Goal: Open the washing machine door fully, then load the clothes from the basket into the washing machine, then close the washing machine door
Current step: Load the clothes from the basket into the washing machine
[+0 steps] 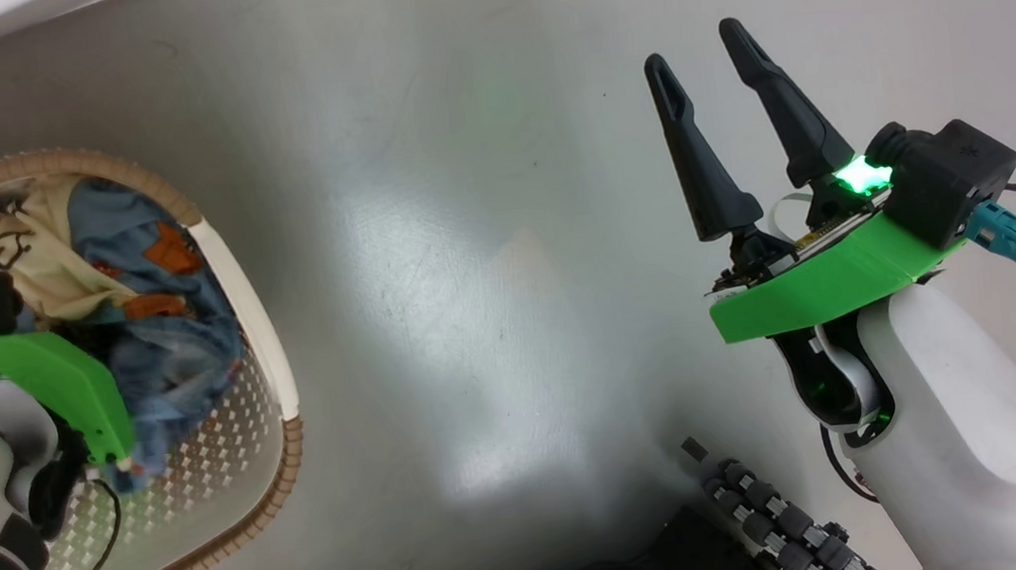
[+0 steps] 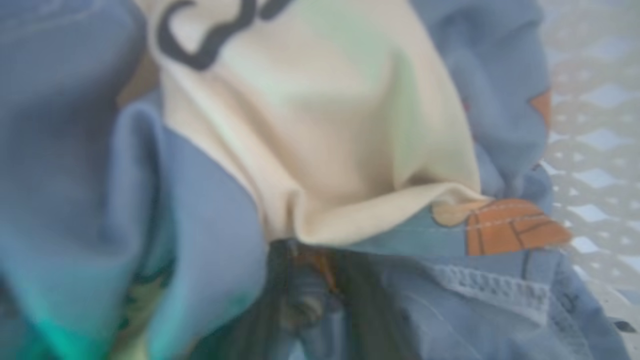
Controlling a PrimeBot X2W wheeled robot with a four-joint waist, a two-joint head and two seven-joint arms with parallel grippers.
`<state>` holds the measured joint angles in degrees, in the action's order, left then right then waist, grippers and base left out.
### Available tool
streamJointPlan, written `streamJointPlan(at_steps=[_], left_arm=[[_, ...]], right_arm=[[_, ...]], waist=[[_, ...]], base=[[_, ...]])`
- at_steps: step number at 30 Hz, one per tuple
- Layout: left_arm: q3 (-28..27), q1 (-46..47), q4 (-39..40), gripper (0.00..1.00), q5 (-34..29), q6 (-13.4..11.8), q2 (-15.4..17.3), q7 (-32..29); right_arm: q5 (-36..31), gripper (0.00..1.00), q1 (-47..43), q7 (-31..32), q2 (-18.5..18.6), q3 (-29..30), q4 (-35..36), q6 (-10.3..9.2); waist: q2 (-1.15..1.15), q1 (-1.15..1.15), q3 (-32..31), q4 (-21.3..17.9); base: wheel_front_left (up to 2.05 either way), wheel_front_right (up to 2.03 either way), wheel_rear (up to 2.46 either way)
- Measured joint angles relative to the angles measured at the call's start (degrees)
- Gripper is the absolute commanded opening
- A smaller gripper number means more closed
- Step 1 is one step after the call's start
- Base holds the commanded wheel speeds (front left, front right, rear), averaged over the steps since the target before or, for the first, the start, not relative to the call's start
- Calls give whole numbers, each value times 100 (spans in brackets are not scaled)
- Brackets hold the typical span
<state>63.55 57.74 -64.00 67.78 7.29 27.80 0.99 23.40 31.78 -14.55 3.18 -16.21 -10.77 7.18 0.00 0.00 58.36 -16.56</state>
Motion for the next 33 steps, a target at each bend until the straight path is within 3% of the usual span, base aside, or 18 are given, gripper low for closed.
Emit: streamJointPlan(at_steps=[14, 33], left_arm=[[274, -103, 363, 0, 271, 0, -2, 493], [575, -1142, 1290, 0, 833, 0, -1, 1274]], right_arm=[[26, 100, -2, 0, -3, 42, -120, 0], [-69, 100, -318, 0, -3, 216, -590, 0]], waist=[[0, 0, -376, 123], [0, -1, -1856, 448]], base=[[0, 0, 0], [0, 0, 0]])
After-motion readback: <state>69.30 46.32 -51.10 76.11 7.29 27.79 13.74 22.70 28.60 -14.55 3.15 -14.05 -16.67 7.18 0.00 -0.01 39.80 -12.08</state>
